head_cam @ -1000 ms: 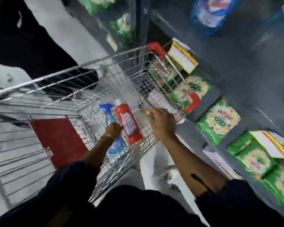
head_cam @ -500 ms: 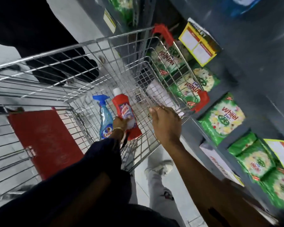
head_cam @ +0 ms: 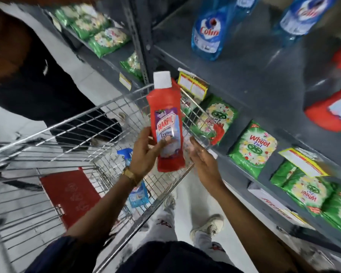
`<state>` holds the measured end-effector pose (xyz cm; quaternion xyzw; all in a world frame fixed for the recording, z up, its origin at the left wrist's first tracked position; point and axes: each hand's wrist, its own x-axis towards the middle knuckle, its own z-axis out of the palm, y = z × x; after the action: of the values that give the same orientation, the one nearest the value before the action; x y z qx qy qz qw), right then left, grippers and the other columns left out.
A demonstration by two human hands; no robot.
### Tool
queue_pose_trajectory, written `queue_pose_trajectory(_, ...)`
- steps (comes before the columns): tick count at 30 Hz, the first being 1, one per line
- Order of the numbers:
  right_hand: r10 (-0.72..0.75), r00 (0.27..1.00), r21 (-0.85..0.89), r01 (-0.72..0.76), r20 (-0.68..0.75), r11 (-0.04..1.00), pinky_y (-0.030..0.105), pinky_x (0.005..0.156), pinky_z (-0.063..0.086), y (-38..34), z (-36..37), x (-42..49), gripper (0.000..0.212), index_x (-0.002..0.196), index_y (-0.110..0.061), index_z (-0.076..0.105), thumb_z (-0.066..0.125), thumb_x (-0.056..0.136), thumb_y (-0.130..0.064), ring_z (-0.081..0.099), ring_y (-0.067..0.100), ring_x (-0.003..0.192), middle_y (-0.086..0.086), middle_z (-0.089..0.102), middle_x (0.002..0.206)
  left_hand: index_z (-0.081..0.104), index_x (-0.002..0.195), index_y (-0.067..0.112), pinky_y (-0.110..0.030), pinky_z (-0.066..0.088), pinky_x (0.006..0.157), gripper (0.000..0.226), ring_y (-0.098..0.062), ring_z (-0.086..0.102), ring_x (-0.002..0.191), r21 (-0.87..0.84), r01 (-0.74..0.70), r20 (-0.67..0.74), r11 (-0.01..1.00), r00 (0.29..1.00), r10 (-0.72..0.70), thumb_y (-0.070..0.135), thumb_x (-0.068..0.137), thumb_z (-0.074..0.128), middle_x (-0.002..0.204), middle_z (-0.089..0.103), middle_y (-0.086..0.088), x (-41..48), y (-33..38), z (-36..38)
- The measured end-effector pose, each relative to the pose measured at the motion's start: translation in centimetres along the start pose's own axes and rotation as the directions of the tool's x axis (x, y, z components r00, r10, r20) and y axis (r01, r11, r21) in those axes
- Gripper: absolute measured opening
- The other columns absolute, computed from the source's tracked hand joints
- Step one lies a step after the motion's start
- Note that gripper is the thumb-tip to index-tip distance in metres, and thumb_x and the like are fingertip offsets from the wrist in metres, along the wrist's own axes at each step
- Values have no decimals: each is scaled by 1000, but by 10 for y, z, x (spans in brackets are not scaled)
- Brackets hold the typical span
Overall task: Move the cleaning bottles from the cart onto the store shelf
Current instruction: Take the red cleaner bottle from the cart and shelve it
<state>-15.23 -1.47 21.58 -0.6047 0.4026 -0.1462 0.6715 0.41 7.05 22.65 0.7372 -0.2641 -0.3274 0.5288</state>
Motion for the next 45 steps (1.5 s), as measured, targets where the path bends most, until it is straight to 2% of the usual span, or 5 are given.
queue_pose_trajectory(8, -35, 986, 328, 87, -161, 941, 26, 72, 57, -46, -106, -102, 47, 102, -26, 72, 68, 67, -58, 72, 19, 93, -1, 77, 101, 57, 115, 18, -51, 55, 84, 42, -28, 68, 97, -125, -157, 357, 980, 914, 192, 36, 79, 68, 111, 71, -6, -70, 86, 104)
queue_pose_trajectory(18, 67, 872, 369, 134, -484, 920, 35, 80, 57, -8, -198, -188, 38, 110, -19, 67, 52, 82, -40, 71, 18, 96, 0, 75, 106, 59, 119, 14, -31, 58, 86, 38, -14, 67, 106, -123, -87, 732, 989, 665, 150, 39, 93, 45, 118, 68, -4, -101, 112, 220)
queue_pose_trajectory(30, -265, 757, 177, 446, -597, 878, 27, 81, 55, -31, -312, -161, 28, 119, -6, 59, 43, 96, -11, 68, 12, 94, -2, 75, 102, 60, 113, 13, -46, 53, 93, 37, -15, 61, 102, -231, -359, 637, 904, 647, 419, 38, 87, 51, 110, 67, -5, -71, 174, 332)
queue_pose_trajectory(38, -311, 690, 114, 496, -653, 861, 30, 91, 54, -35, -364, -129, 50, 115, -19, 62, 67, 77, -50, 65, 12, 104, -7, 74, 108, 59, 115, 10, -43, 51, 97, 33, -17, 62, 106, -201, -458, 596, 866, 645, 479, 30, 91, 49, 117, 66, -11, -34, 189, 393)
queue_pose_trajectory(45, -329, 698, 91, 491, -636, 866, 21, 82, 53, -36, -384, -121, 29, 115, -22, 59, 41, 98, -6, 67, 4, 98, -14, 75, 101, 58, 119, 10, -51, 52, 95, 48, -26, 64, 110, -194, -415, 574, 889, 687, 446, 45, 86, 51, 118, 67, -13, -26, 186, 413)
